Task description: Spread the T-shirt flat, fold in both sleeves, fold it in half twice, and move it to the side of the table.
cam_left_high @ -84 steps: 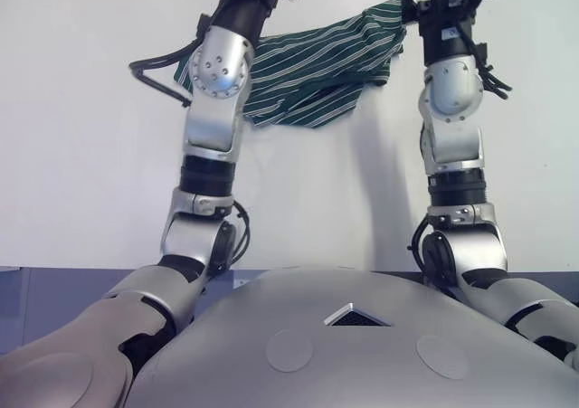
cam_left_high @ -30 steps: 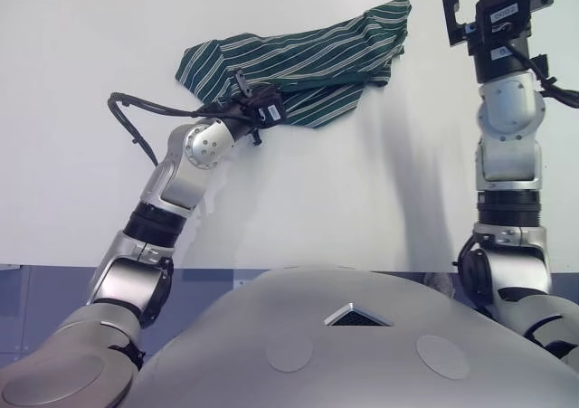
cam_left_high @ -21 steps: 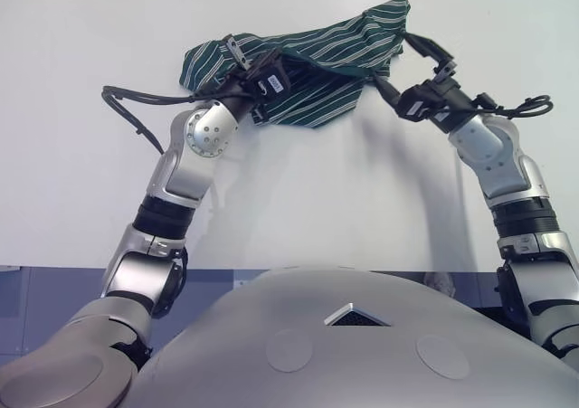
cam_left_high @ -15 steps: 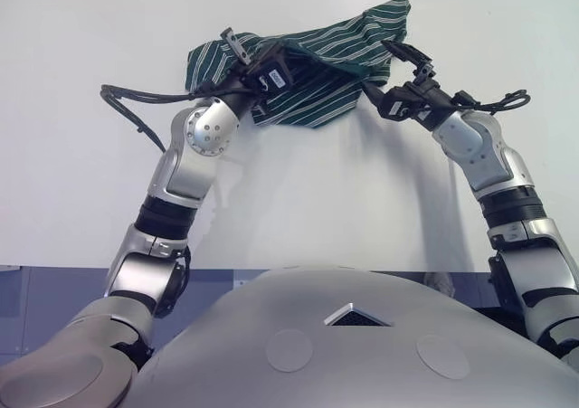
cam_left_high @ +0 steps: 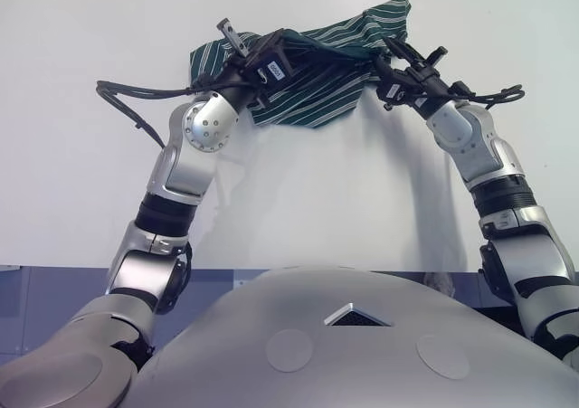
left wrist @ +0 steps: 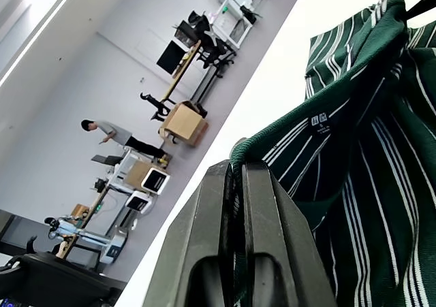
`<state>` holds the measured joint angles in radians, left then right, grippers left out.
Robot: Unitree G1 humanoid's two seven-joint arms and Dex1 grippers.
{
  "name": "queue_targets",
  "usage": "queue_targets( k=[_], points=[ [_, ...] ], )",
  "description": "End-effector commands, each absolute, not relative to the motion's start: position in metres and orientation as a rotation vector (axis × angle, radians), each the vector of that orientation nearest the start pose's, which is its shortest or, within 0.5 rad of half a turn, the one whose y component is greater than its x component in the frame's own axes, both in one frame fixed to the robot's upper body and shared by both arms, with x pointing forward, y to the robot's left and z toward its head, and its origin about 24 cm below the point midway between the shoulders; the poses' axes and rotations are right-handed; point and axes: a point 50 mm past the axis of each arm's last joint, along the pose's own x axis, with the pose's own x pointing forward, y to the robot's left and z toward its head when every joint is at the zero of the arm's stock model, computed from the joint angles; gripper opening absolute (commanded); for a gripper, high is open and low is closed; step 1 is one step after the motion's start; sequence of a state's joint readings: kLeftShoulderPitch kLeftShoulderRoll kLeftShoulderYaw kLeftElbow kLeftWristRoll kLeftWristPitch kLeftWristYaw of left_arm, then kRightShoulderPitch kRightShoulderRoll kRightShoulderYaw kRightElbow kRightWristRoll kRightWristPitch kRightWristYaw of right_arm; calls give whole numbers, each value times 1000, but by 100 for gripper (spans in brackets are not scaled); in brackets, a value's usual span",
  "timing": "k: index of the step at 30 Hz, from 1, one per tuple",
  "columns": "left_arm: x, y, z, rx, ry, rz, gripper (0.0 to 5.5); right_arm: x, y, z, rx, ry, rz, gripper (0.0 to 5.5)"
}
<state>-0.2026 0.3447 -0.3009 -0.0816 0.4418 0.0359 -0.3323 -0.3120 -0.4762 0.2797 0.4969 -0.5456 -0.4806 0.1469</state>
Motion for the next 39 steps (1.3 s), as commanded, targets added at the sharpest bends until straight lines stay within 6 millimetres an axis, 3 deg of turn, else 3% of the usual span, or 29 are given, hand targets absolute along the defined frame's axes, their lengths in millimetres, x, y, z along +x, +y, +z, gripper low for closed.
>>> queue_targets(
  k=[1, 4, 8, 13, 15, 20, 23, 24, 26, 29, 31, 33, 36, 39],
  points=[
    [279, 115, 92, 848, -176, -543, 0, 297, -169, 38, -1024, -147, 605, 53],
    [280, 115, 94, 847, -188, -530, 0, 301, -169, 45, -1005, -177, 566, 2],
    [281, 117, 98, 848, -209, -503, 0, 308, -169, 65, -995, -285, 474, 2],
    [292, 138, 150, 850, -464, -230, 0, 319, -183, 131, -993, -594, 206, 2],
    [297, 140, 155, 824, -469, -208, 0, 323, -183, 144, -983, -646, 155, 2],
    [341, 120, 144, 729, -278, -432, 0, 362, -163, 146, -999, -482, 292, 2],
    [381, 118, 192, 840, -384, -338, 0, 394, -155, 193, -1083, -515, 223, 2],
    [391, 122, 201, 869, -390, -285, 0, 401, -154, 207, -1104, -530, 179, 2],
    [404, 125, 202, 901, -377, -223, 0, 410, -148, 215, -1131, -519, 136, 2],
    [416, 121, 192, 923, -329, -172, 0, 418, -136, 212, -1188, -501, 70, 2],
    [420, 119, 175, 985, -240, -165, 0, 421, -125, 196, -1266, -433, 74, 2],
    [413, 105, 132, 1062, -84, -322, 0, 416, -116, 147, -1371, -226, 256, 2],
    [381, 72, 63, 1142, 64, -668, 0, 391, -111, 71, -1449, 38, 608, 2],
    [351, 60, 18, 1210, 201, -948, 0, 367, -121, 32, -1434, 170, 830, 2]
  ],
)
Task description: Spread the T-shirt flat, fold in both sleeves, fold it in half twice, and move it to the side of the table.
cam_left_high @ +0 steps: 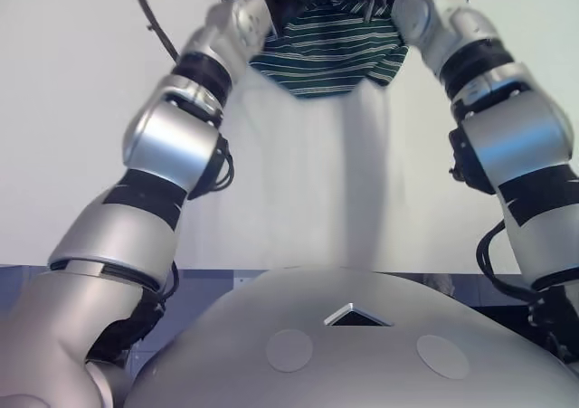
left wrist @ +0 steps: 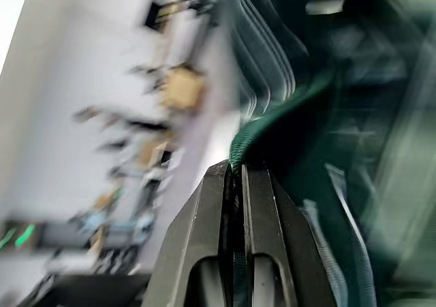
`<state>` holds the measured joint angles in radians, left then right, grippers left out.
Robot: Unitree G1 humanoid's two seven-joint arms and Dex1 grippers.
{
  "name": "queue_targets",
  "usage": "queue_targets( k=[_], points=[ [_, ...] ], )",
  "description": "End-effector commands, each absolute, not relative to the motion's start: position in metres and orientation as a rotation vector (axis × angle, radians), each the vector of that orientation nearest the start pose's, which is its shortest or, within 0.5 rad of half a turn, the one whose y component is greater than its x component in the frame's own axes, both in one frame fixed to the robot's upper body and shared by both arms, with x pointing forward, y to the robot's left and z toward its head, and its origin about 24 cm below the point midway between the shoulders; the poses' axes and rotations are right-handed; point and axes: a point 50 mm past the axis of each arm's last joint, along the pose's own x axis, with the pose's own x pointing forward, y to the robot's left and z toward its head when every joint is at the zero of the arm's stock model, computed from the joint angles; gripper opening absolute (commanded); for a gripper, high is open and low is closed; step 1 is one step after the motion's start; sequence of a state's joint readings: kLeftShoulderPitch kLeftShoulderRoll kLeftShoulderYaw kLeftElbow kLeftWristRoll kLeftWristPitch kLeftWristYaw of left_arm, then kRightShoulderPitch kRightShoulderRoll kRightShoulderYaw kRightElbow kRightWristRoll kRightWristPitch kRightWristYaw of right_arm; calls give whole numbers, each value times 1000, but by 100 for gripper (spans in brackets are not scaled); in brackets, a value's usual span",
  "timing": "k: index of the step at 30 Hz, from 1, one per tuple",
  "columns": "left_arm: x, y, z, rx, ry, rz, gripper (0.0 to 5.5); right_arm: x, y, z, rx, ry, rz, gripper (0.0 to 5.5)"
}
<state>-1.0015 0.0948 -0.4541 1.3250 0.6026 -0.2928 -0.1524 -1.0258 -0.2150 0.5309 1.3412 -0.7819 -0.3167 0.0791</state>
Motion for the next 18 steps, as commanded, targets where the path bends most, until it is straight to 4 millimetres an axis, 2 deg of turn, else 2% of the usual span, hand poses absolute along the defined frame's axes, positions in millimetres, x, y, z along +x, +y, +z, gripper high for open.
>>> queue_targets(
  k=[1, 3, 5, 7, 8, 11, 12, 15, 16, 18],
  points=[
    [342, 66, 3, 1256, 298, -1030, 0, 359, -128, 22, -1432, 215, 890, 2],
    [320, 95, -27, 1411, 552, -1219, 0, 336, -150, -5, -1444, 339, 1053, 2],
    [294, 119, -44, 1415, 711, -1504, 0, 297, -173, -28, -1352, 429, 1335, 2],
    [263, 129, -43, 1261, 715, -1837, 0, 258, -184, -32, -1194, 423, 1598, 2],
    [253, 131, -39, 1220, 699, -1924, 0, 248, -186, -29, -1152, 408, 1661, 2],
    [204, 135, 8, 861, 671, -2181, 0, 190, -188, 5, -965, 413, 1912, 2],
    [190, 136, 22, 750, 679, -2260, 0, 176, -187, 18, -904, 427, 1979, 2],
    [169, 133, 61, 525, 689, -2366, 0, 157, -186, 55, -784, 490, 2069, 2],
    [165, 134, 73, 512, 685, -2385, 0, 151, -185, 68, -734, 510, 2089, 2],
    [171, 139, 99, 540, 675, -2370, 0, 147, -184, 95, -633, 549, 2100, 2]
  ],
)
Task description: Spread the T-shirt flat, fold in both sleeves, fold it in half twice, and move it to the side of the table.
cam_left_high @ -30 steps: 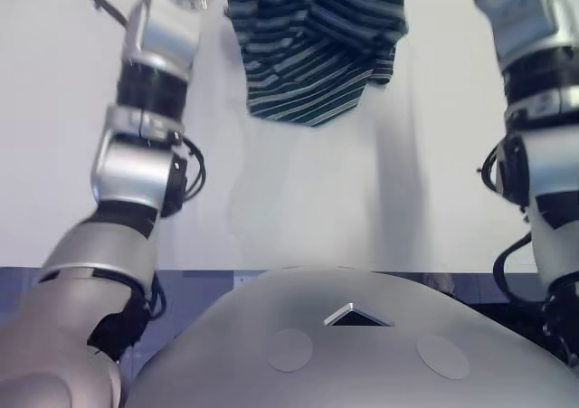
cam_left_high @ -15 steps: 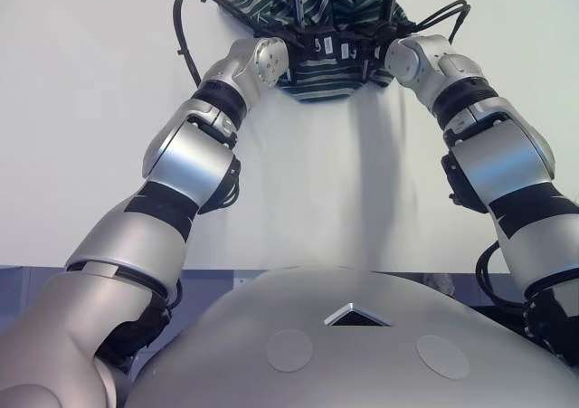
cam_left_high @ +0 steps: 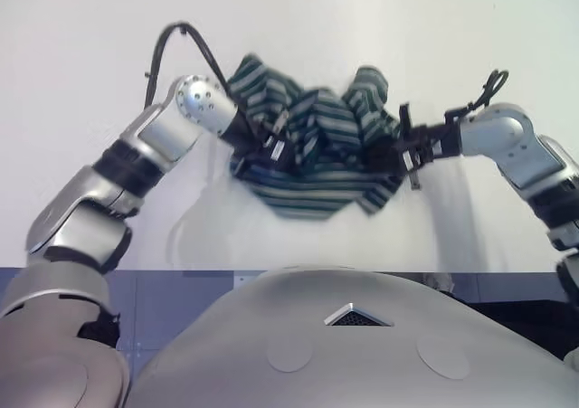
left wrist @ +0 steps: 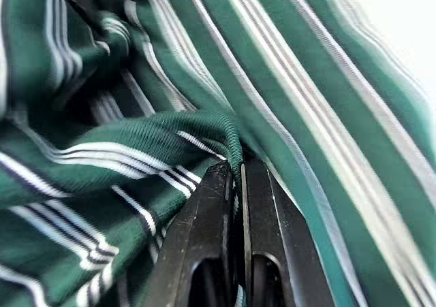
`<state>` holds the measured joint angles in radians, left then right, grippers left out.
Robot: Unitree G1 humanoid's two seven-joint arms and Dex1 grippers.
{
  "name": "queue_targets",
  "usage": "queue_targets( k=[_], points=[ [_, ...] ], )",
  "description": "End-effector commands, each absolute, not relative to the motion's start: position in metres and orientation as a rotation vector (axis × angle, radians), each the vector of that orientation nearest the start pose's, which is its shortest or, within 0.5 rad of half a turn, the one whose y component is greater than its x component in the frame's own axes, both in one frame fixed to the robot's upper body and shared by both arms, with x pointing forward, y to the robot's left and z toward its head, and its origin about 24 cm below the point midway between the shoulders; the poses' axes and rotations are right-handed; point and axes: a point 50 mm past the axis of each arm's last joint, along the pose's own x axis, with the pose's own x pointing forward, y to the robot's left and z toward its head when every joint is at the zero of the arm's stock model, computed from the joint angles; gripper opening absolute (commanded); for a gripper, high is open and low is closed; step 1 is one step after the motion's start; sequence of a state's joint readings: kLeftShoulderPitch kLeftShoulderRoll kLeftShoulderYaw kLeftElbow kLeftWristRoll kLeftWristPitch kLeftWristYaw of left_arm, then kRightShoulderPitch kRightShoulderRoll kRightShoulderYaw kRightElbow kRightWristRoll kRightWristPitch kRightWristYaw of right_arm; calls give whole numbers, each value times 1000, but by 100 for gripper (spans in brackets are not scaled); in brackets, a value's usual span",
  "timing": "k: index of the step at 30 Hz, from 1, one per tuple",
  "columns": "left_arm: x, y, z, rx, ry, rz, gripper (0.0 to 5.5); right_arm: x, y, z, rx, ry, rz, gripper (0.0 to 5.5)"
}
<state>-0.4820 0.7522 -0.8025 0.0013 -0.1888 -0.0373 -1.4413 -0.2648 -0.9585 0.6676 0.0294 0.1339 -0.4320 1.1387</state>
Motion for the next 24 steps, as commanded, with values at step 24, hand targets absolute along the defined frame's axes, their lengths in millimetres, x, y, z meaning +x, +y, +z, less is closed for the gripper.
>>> queue_targets(
  k=[24],
  points=[
    [413, 156, 116, 941, 123, -155, 96, 405, -97, 99, -1461, -25, 290, 122]
  ],
)
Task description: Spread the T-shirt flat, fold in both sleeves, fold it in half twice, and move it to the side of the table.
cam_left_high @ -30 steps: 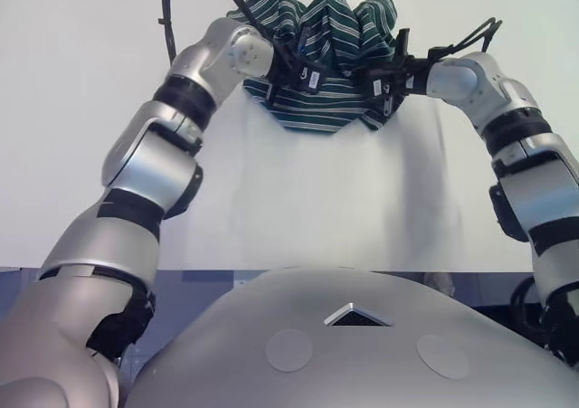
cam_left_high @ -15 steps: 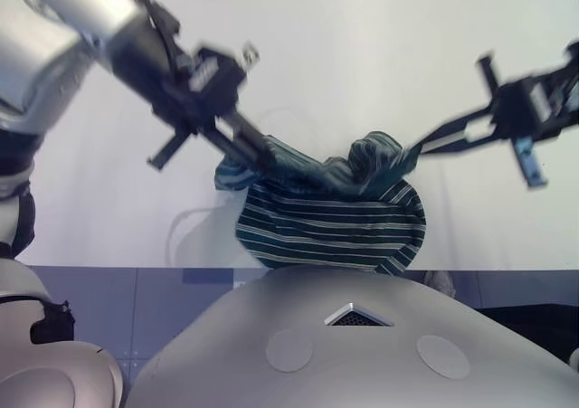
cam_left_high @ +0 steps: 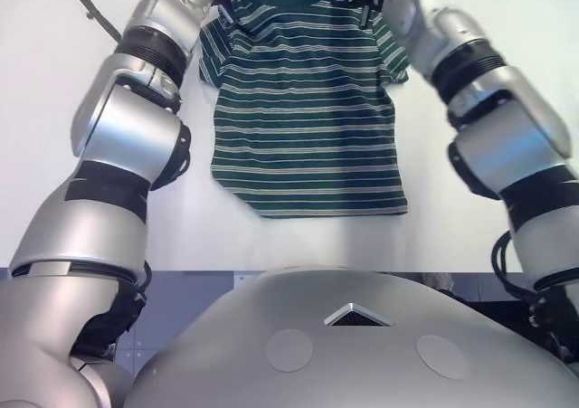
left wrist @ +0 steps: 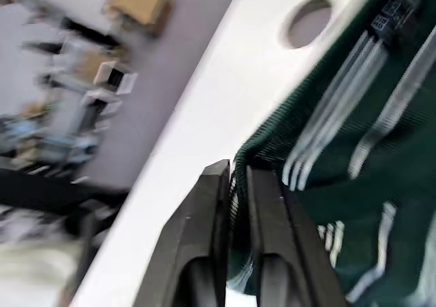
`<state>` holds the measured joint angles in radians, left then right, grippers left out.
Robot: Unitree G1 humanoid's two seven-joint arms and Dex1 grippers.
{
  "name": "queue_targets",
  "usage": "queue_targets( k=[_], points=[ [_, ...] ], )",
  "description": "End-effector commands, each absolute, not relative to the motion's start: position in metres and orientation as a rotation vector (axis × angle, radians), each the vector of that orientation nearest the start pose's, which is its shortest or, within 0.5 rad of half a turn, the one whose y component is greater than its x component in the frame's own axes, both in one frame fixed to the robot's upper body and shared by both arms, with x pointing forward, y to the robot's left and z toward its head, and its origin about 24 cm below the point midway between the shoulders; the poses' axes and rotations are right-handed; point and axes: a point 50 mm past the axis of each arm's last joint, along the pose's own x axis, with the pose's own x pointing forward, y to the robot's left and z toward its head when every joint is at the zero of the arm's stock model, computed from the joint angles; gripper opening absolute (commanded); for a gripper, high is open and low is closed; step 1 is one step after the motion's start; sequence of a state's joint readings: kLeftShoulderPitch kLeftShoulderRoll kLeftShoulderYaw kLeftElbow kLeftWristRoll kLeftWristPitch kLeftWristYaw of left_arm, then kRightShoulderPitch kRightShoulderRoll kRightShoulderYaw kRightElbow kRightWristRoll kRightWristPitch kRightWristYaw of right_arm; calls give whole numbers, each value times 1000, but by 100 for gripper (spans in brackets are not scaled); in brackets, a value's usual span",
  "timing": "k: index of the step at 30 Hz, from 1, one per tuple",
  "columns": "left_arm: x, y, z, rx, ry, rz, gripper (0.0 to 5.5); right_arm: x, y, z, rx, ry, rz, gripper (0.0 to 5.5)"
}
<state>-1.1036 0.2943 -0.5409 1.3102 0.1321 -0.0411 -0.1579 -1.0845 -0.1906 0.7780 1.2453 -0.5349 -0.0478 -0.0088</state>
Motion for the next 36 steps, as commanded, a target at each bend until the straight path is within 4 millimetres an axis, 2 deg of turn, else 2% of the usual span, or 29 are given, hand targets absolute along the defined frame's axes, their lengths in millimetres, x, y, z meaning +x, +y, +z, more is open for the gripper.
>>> queue_targets(
  k=[1, 3, 5, 7, 8, 10, 12, 14, 15, 17, 19, 21, 22, 24, 27, 29, 31, 34, 36],
  points=[
    [414, 158, 124, 942, 63, -110, 106, 406, -103, 100, -1436, -15, 252, 133],
    [415, 160, 130, 898, 16, -75, 143, 408, -118, 102, -1352, 24, 187, 175],
    [414, 167, 123, 788, 83, -62, 148, 409, -128, 106, -1277, 23, 143, 221],
    [411, 167, 111, 765, 152, -110, 148, 408, -131, 103, -1231, 22, 158, 221],
    [409, 169, 108, 784, 159, -126, 148, 404, -132, 93, -1218, 51, 196, 221],
    [409, 169, 115, 728, 80, -130, 148, 392, -137, 65, -1210, 151, 263, 221],
    [406, 155, 128, 589, -109, -189, 148, 378, -147, 35, -1206, 275, 292, 221],
    [387, 136, 133, 447, -282, -268, 148, 361, -172, 9, -1231, 411, 277, 221],
    [378, 132, 135, 403, -328, -287, 148, 355, -185, 2, -1244, 461, 260, 221],
    [360, 133, 138, 366, -366, -300, 148, 347, -222, 1, -1280, 529, 187, 221],
    [342, 141, 131, 331, -335, -279, 148, 346, -260, 17, -1293, 534, 58, 221],
    [327, 147, 119, 316, -281, -254, 148, 353, -281, 43, -1268, 458, -81, 221],
    [323, 148, 115, 313, -255, -243, 148, 360, -282, 57, -1236, 384, -133, 221],
    [319, 148, 113, 334, -231, -234, 148, 372, -269, 76, -1134, 249, -166, 221],
    [316, 146, 115, 331, -228, -230, 148, 393, -219, 92, -852, 136, -80, 221],
    [314, 140, 115, 304, -224, -246, 148, 397, -177, 81, -566, 202, 50, 221],
    [314, 133, 115, 286, -220, -263, 148, 395, -142, 69, -414, 262, 180, 221],
    [314, 126, 115, 269, -223, -276, 148, 387, -105, 55, -355, 316, 330, 221],
    [315, 120, 115, 262, -227, -287, 148, 378, -93, 39, -419, 388, 375, 221]
  ],
)
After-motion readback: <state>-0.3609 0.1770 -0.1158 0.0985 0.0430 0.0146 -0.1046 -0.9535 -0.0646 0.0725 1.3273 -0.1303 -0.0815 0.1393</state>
